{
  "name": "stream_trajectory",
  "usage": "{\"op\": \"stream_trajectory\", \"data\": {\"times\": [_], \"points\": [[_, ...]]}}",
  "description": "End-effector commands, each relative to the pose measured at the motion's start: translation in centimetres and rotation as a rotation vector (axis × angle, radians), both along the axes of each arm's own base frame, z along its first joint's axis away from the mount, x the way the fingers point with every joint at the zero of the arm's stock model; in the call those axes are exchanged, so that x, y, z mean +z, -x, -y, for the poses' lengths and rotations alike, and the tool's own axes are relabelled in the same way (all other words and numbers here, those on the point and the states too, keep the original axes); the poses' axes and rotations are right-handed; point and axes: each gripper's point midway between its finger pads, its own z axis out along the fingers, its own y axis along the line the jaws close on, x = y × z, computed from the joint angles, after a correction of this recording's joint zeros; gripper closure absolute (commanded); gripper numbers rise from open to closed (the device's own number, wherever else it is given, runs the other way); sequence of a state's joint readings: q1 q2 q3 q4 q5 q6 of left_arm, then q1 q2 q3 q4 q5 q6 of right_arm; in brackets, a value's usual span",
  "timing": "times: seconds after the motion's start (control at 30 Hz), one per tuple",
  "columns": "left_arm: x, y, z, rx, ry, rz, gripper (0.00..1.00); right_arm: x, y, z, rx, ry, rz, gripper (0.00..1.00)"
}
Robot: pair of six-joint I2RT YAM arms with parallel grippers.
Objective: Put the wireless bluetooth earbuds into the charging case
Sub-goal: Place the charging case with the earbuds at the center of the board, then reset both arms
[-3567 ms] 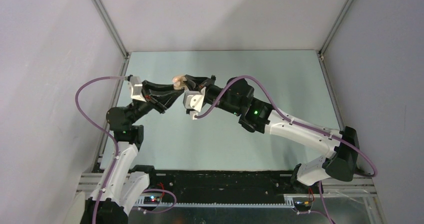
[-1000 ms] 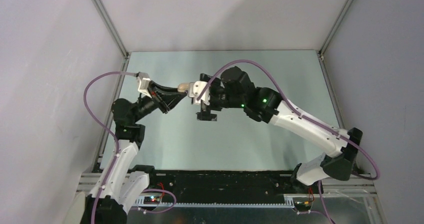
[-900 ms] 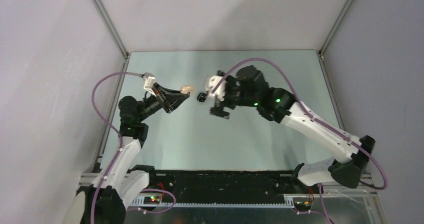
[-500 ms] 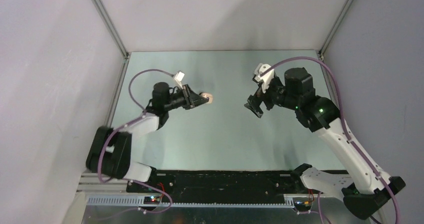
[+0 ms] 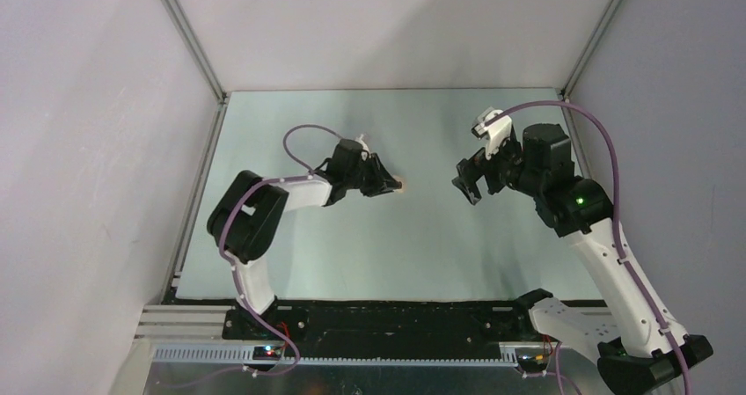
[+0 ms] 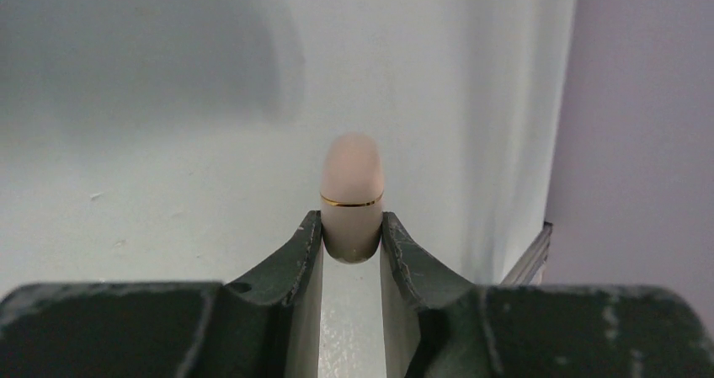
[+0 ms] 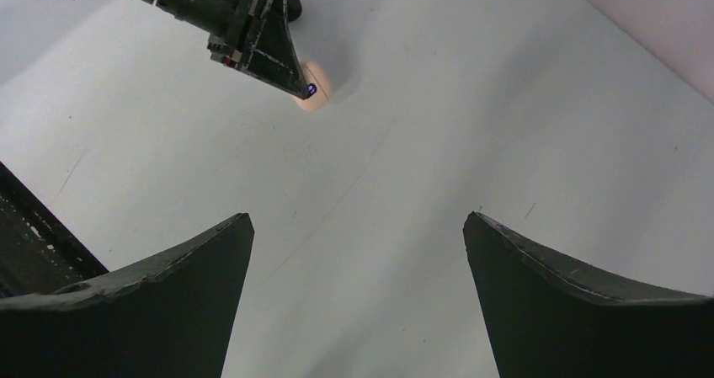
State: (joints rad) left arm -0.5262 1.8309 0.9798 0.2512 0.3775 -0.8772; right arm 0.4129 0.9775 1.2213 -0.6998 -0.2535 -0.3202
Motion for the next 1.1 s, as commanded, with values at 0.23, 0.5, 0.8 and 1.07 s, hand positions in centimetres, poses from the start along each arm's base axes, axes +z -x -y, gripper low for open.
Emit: {"op": "stream_trajectory", "data": {"times": [0.23,0.5,0.8,1.07], "points": [[-5.3,-1.4,-2.2,0.176,-0.229,-0.149,0.62,1.8,0.1,1.1,-0.050,-0.039,-0.009,0.00],[2.1,-2.0,-6.2,0.139,-0.355,0.046,0.01,0.3,-1.1,0.3,-0.045,-0.038,-0.082,0.00],[18.3,-2.5,-12.3,0.077,-0.530,0.621,0.00,0.1,-7.4,0.0,-0.149,-0.041,-0.052,0.00],[28.8,-3.1,-22.6,0.449,-0.633,0.837,0.00,6.5,-17.2,0.9,-0.456,-0.221,0.027,0.00]]}}
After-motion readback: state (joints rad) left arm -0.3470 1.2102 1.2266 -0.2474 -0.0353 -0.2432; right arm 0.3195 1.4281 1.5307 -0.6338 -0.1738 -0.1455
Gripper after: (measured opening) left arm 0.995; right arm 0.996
